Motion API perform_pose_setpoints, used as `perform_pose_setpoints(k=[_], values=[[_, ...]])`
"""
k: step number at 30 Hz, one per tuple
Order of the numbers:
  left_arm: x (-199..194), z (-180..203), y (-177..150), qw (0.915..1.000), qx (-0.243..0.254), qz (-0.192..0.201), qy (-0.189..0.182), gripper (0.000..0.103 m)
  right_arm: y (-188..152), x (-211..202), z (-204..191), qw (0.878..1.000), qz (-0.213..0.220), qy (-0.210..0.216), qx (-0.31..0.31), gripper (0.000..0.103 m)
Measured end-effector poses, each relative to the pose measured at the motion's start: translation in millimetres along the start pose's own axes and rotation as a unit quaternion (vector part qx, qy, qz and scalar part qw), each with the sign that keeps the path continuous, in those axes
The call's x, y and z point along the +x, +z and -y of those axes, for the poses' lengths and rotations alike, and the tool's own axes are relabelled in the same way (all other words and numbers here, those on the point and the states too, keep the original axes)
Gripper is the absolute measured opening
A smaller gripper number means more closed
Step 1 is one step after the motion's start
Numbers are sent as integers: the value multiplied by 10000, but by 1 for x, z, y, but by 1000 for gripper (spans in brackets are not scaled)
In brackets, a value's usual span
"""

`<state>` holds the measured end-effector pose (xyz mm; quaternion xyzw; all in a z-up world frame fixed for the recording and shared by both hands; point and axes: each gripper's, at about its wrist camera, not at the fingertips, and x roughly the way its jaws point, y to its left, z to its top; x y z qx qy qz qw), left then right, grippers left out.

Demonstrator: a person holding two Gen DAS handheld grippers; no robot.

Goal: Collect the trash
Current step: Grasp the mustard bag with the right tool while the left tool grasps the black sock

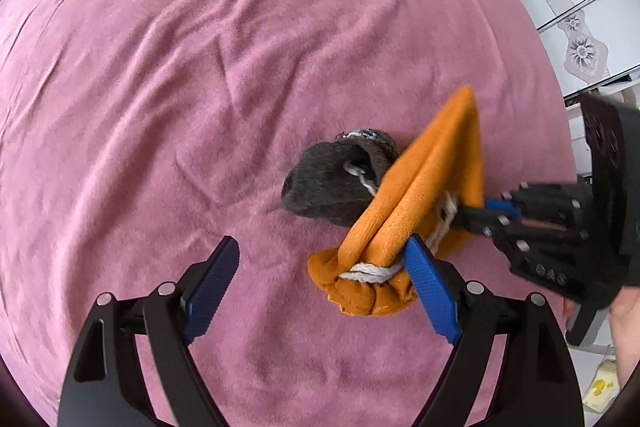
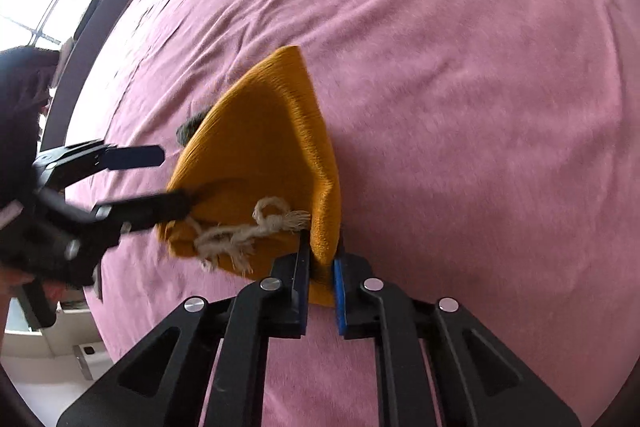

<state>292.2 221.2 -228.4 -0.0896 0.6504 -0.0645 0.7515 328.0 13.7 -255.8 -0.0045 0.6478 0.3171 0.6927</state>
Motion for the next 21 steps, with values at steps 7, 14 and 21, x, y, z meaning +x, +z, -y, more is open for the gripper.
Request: perform_pose_setpoints(k=[7,14,21], values=[[14,22,23,9993,339,-73,-129,84,-22,-26,19,9994,135,-97,312,8],[32,24,49,9996,152,-124,-198,87,-33,-38,53,9966,176,-313,746,7],[50,13,63,9993,-271,-242,-122,72,-32,-38,62,9958,143,-276,867,7]])
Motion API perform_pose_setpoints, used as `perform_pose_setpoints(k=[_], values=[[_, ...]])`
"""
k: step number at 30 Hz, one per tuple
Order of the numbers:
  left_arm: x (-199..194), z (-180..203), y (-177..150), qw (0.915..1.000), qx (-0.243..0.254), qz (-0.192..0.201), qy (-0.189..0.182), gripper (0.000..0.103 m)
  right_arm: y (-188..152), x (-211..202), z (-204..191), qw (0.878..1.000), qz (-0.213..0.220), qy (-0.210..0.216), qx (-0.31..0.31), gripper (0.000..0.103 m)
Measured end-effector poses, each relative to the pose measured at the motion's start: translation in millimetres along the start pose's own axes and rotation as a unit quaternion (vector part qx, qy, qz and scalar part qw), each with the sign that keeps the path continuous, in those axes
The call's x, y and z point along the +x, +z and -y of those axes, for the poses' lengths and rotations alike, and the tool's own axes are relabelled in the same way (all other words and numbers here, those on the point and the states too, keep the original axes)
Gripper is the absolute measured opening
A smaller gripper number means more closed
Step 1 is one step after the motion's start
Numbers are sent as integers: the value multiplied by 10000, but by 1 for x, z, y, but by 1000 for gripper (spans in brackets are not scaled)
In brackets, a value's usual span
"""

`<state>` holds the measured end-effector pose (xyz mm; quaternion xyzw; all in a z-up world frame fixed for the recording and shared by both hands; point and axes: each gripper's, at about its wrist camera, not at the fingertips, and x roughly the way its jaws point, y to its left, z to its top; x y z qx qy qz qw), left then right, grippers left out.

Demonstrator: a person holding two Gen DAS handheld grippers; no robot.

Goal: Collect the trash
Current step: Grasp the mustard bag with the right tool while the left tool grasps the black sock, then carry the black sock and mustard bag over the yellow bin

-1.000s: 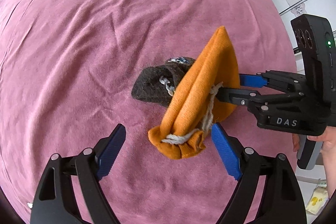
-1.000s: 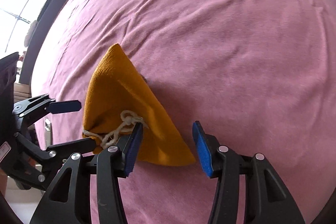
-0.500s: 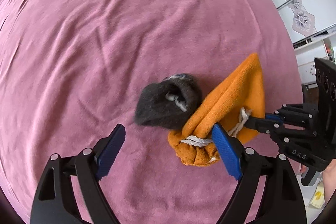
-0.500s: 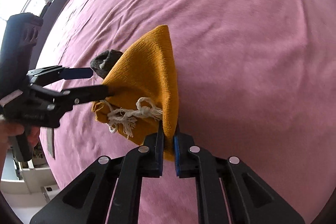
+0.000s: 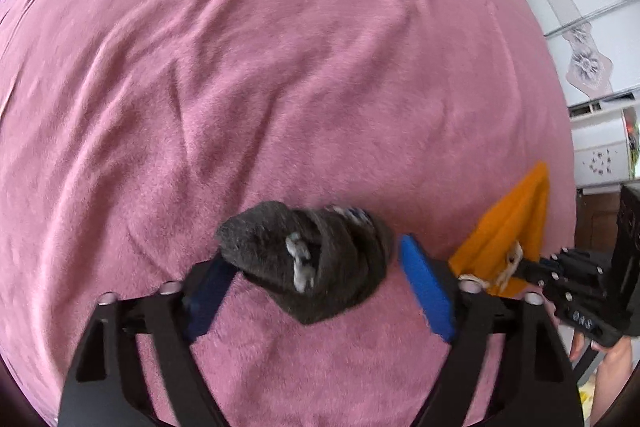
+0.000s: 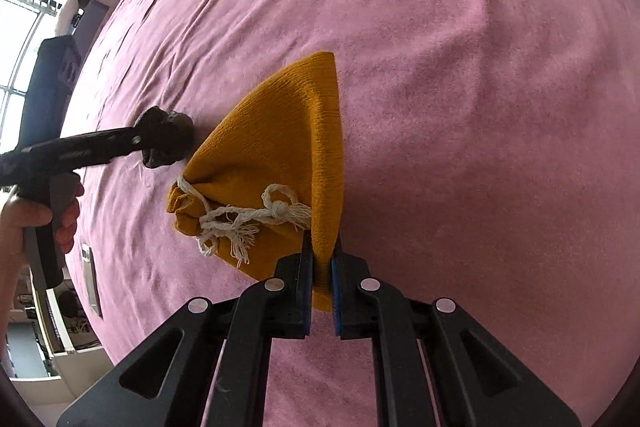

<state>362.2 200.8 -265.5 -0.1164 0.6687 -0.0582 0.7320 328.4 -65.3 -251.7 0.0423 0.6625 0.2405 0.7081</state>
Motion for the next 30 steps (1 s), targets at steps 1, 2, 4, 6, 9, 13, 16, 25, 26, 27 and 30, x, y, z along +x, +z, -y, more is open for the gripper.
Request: perform_pose_setpoints(k=[1,2,4,6,9,13,16,25,26,27,30], values=[[0,0,-3,10000,-19,-34,31,68,0,0,1,10000,5,-17,-4,7],[1,0,-4,10000,-18,-23,80,67,0,-1,2,10000,9,-26,0,7],[3,8,-5,9997,59,-4,225,62,-1,-1,2,10000,27,-28,44,7],[4,18,-9,9994,121,13,330,56,-3,-2,1,10000,64,-10,73,7],[2,29,-18,9995,73,88,295,53,-7,-6,0,9999,79,44,109,7],[-6,42,-43,9999,15,131,90,52,-16,-16,-4,9998,157,22,145,7],[-11,59,-64,9999,98,123,-17,52,-27,-27,-5,9995,237,3,188,7],[-17,118,-126,9993,269,40,-266,52,-82,-68,4,9984,380,-127,399,7],[-17,128,-135,9991,336,27,-260,52,-89,-73,6,9982,391,-152,426,7],[-18,136,-145,9989,390,23,-245,52,-99,-78,10,9979,414,-177,465,7],[-21,162,-158,9977,645,16,-216,52,-128,-95,22,9969,467,-289,567,7]])
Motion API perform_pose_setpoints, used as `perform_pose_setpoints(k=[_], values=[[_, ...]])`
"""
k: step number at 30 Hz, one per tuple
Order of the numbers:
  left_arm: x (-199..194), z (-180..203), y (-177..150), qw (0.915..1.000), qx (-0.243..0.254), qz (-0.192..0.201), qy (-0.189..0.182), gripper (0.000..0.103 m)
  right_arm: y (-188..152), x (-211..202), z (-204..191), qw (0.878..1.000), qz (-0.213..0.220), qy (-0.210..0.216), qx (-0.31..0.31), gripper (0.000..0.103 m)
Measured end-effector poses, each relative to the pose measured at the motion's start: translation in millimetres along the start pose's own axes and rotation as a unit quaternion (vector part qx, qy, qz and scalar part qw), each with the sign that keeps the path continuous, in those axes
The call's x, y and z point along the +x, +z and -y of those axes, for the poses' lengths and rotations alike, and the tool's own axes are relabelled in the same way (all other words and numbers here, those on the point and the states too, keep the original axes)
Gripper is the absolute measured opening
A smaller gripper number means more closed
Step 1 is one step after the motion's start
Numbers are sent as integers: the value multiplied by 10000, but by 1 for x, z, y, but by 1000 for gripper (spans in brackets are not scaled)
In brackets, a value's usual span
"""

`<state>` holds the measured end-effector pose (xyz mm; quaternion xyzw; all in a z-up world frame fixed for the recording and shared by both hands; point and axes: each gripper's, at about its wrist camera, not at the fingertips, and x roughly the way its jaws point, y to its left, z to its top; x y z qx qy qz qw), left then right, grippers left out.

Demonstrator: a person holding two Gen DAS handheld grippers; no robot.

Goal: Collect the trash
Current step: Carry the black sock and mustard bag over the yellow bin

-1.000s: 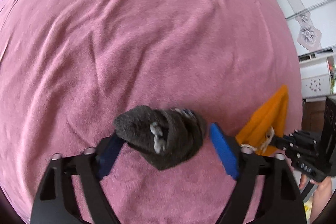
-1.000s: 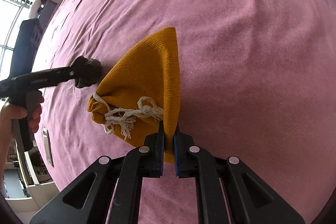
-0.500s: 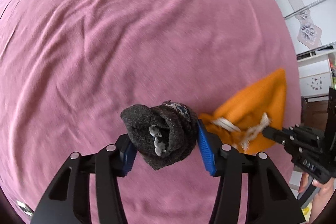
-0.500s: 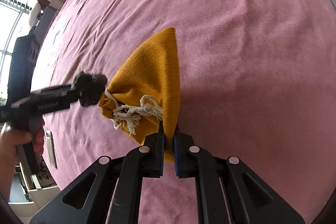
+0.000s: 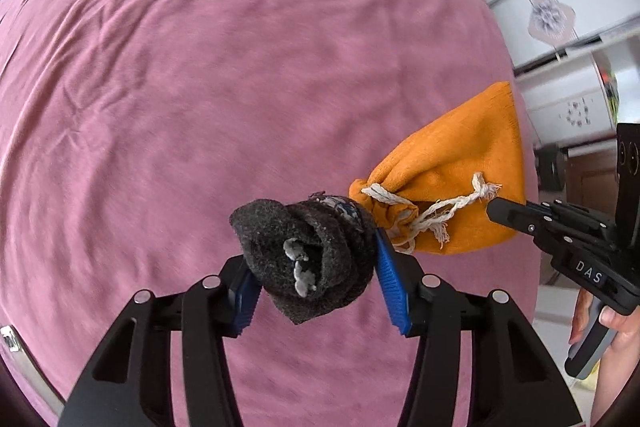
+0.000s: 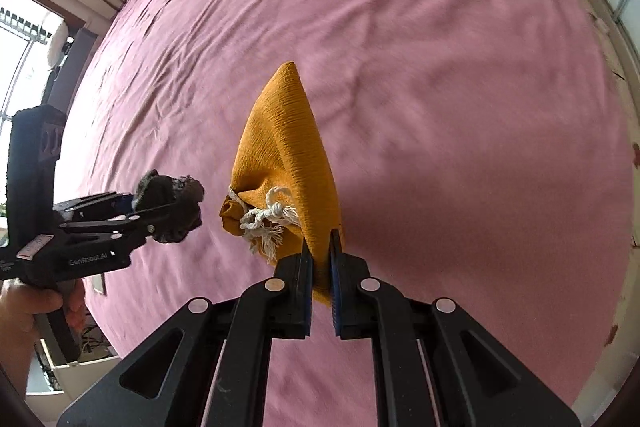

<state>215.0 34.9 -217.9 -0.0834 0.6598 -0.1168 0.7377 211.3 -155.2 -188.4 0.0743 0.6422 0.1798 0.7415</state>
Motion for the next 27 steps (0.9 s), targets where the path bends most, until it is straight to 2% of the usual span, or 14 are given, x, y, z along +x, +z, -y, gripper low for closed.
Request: perform_pose_setpoints(k=[8,9,13,27], values=[[9,85,-35,9983,521,-214,-157,52,-68,-46,52,9982,126,-156,565,7],[6,84,-42,9980,564,-230,-182,52,-77,-53,61,9977,145,-176,633,7],[11,124,-58,9955,862,-318,-249,52,-107,-79,93,9962,205,-252,806,7],[62,303,-92,9889,1313,-532,-438,52,-183,-160,218,9933,336,-378,1037,7]])
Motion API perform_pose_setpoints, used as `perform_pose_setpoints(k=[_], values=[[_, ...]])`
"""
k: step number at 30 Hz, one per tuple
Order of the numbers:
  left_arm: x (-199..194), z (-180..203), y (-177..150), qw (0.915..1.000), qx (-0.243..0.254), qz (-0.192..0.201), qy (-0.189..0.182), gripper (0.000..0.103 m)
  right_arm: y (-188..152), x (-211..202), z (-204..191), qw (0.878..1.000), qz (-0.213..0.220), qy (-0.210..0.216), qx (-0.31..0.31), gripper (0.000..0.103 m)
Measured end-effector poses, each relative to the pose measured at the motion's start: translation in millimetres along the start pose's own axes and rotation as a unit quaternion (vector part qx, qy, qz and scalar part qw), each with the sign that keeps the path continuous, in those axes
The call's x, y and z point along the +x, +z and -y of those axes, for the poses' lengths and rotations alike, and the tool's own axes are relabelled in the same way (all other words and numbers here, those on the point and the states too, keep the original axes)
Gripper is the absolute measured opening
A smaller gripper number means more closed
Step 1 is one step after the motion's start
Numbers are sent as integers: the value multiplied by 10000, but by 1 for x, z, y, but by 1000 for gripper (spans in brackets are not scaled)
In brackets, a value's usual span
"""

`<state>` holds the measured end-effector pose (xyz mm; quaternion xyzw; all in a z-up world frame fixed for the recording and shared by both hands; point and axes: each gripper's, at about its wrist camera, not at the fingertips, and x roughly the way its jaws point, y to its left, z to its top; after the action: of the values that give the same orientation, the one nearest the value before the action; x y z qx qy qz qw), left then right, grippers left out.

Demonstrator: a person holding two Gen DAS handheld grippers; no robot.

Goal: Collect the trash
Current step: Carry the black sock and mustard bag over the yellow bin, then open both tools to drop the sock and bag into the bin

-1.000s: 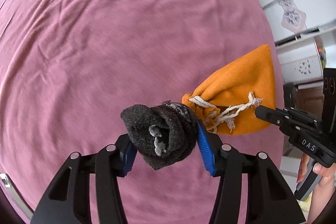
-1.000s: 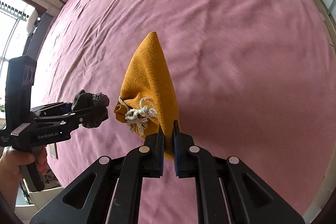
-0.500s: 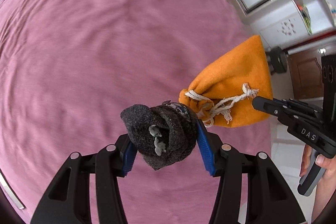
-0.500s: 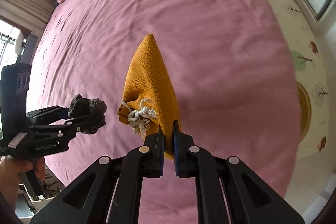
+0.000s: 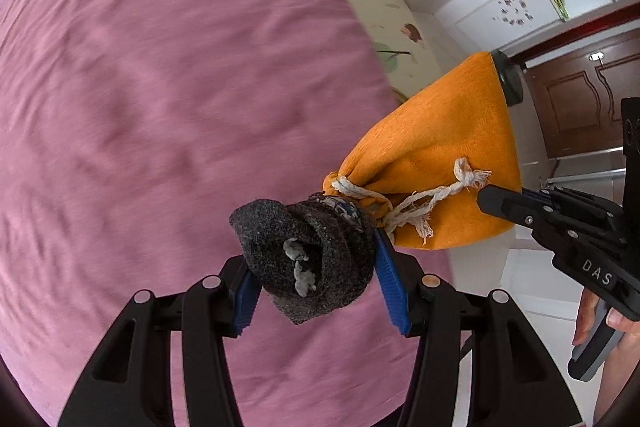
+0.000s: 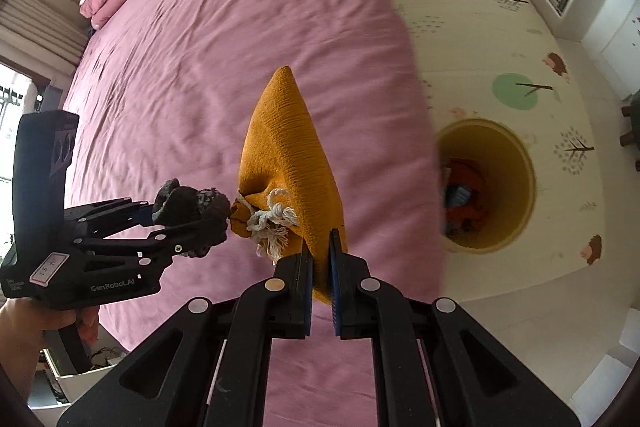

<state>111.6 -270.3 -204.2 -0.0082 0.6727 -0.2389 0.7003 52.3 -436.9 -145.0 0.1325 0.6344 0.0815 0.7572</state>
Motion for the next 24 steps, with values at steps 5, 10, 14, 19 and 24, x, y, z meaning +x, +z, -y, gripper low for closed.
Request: perform_pose_setpoints(k=[5,10,14,19,24], values=[[24,52,15,9996,253,-122,-89,52,-5,-21,57,9997,78,-106,199,7],[46,96,30,9983,495,-268,-150,52,-8,-36,105,9988,165,-185,433,7],[63,129,47,9969,659,-374,-216,52,-6,-42,137,9978,200,-260,576,7],[82,161,68,9946,891,-491,-221,52,2,-44,173,9961,220,-315,790,7],[95,182,91,9925,1061,-558,-254,53,13,-47,197,9955,233,-358,843,9]])
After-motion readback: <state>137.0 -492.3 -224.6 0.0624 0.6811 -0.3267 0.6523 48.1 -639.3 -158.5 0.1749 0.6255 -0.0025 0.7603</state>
